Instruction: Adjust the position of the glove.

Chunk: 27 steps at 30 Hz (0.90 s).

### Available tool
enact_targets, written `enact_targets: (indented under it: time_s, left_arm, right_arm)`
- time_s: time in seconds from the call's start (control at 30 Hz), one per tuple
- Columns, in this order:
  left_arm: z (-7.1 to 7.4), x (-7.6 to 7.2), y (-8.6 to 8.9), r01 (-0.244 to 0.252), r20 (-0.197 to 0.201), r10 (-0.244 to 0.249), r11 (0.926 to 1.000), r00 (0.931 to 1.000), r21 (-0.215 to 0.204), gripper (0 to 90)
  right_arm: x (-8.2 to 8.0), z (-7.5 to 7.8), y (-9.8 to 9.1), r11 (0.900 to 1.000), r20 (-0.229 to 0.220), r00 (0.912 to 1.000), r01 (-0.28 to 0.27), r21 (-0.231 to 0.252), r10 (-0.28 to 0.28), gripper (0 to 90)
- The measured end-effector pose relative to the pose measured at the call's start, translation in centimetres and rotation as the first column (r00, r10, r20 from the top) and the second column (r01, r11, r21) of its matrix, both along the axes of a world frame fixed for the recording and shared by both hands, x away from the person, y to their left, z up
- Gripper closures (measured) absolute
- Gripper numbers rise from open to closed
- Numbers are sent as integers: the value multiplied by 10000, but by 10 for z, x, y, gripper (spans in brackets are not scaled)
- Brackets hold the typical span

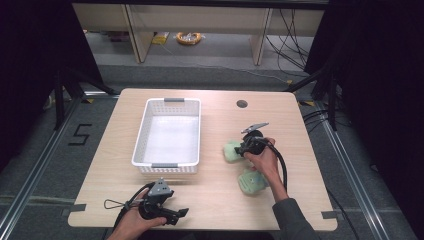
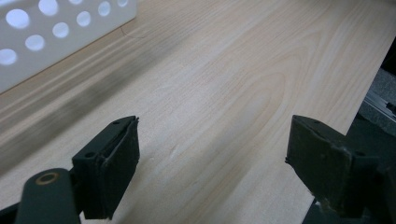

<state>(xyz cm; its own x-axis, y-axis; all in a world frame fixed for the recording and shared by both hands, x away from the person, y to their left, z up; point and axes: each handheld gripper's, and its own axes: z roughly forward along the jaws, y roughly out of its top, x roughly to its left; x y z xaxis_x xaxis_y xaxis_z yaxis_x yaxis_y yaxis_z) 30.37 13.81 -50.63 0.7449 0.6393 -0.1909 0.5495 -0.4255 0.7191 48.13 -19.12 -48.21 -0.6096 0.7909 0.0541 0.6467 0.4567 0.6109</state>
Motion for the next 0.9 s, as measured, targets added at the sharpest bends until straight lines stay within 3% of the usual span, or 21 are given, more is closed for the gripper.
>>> enact_targets:
  time_s: [0.13, 0.17, 0.3, 0.4, 0.43, 0.47, 0.5, 0.53, 0.57, 0.7, 0.73, 0.77, 0.8, 0.83, 0.9]
  left_arm:
    - [0, 0, 0, -5, 5, 5, 10000, 10000, -3, 167]
    - [0, 0, 0, -11, 6, 11, 10000, 10000, 2, 167]
    - [0, 0, -1, -54, 42, 54, 10000, 10000, -70, 167]
    - [-1, 0, -1, -73, 44, 74, 9999, 10000, -137, 167]
    - [1, 1, 1, 150, 20, -150, 9998, 9999, 134, 167]
    - [1, 1, 1, 103, 29, -103, 9999, 9999, 100, 167]
    - [0, 0, 0, 2, 25, -2, 10000, 10000, 4, 167]
    - [0, 0, 0, -96, -98, 95, 9999, 9999, -103, 167]
    - [0, 1, 1, -19, -24, 19, 10000, 10000, 67, 167]
    - [0, 1, 1, 11, 50, -12, 9999, 10000, 124, 167]
    - [0, 1, 1, 21, 52, -21, 9999, 10000, 123, 167]
    - [0, 1, 1, 23, 50, -23, 9999, 10000, 129, 167]
    - [0, 1, 1, -106, -60, 106, 9999, 9999, 73, 167]
    - [0, 1, 0, -102, -70, 102, 9999, 9999, 39, 167]
    - [0, 1, 1, 20, 56, -21, 9999, 10000, 136, 167]
  right_arm:
    - [4, -5, -1, 10000, -302, 9995, -34, -84, 31, 685]
    - [5, -9, -1, 10000, -54, 10000, -59, 20, 59, 703]
    - [5, -9, 0, 9997, -98, 9998, -159, -196, 158, 823]
    - [5, -10, 1, 9999, 19, 9999, -124, -54, 124, 849]
    - [3, -7, 1, 9996, -150, 9997, -170, -205, 167, 861]
    - [3, -7, 1, 9996, -150, 9997, -170, -205, 167, 861]
    - [3, -8, 1, 9997, 210, 9996, -178, -150, 181, 864]
    - [1, -4, 0, 9999, -33, 9999, -143, -91, 142, 866]
    - [1, -5, 0, 9998, 272, 9995, -137, 130, 134, 868]
    - [-8, 11, -1, 9989, 191, 9996, -210, 415, 202, 870]
    - [-8, 13, -1, 9980, 550, 9978, -409, 490, 382, 871]
    - [-11, 18, -2, 9976, 442, 9982, -433, 533, 409, 871]
    - [-13, 18, -1, 9970, 734, 9967, -408, 660, 359, 871]
    - [-16, 24, -1, 9970, 535, 9978, -423, 655, 388, 871]
    - [-20, 27, -1, 9949, 739, 9965, -450, 907, 383, 871]
